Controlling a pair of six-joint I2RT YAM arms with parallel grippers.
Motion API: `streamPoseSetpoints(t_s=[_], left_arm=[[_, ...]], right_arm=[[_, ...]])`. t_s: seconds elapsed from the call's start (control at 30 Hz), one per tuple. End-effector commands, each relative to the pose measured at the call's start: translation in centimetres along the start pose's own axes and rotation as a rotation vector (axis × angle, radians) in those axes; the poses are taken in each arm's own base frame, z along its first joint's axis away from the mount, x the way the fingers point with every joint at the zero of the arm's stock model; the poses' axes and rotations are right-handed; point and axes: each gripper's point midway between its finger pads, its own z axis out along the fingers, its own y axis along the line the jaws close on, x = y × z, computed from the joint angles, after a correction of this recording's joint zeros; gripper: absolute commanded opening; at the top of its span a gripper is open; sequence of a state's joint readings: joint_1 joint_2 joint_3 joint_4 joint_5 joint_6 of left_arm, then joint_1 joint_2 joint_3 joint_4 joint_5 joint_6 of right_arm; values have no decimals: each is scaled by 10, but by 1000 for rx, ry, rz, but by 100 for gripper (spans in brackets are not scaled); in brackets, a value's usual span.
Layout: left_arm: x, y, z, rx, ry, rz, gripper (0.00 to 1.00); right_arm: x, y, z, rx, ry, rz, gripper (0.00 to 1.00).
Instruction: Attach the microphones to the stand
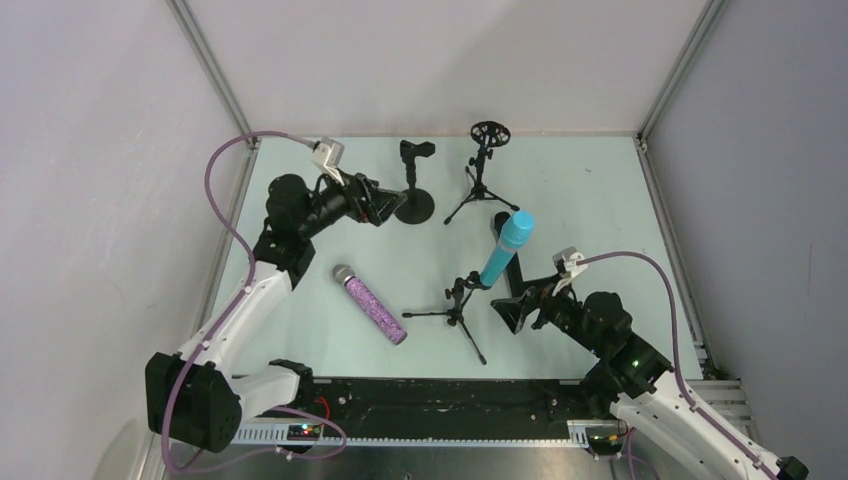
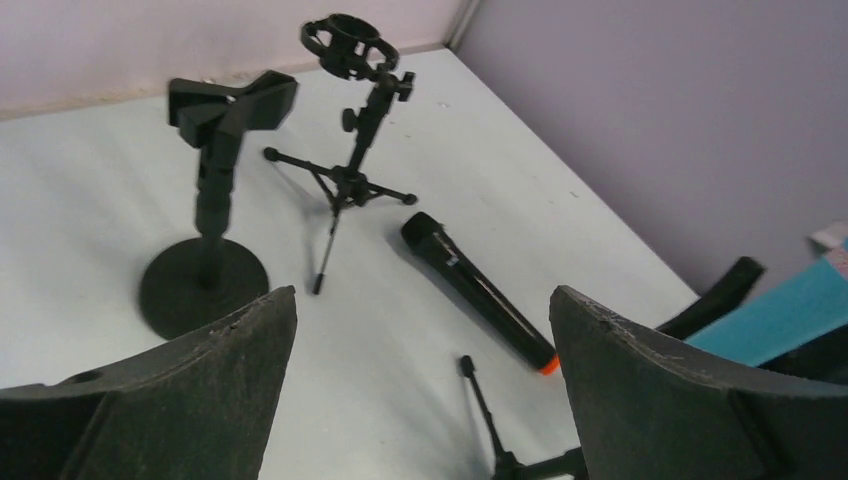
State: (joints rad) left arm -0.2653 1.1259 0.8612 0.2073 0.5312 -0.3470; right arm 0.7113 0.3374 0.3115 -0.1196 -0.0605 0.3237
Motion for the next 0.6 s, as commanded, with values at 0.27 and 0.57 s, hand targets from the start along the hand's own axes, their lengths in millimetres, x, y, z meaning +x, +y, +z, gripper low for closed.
streamPoseSetpoints(t_s=[0.27, 0.57], left_arm=[[10, -69, 4, 167, 5, -138, 100], [64, -112, 16, 274, 123, -47, 98]], right_arm=[[34, -17, -10, 94, 120, 82, 99], [56, -16, -13, 75, 186, 100, 100]])
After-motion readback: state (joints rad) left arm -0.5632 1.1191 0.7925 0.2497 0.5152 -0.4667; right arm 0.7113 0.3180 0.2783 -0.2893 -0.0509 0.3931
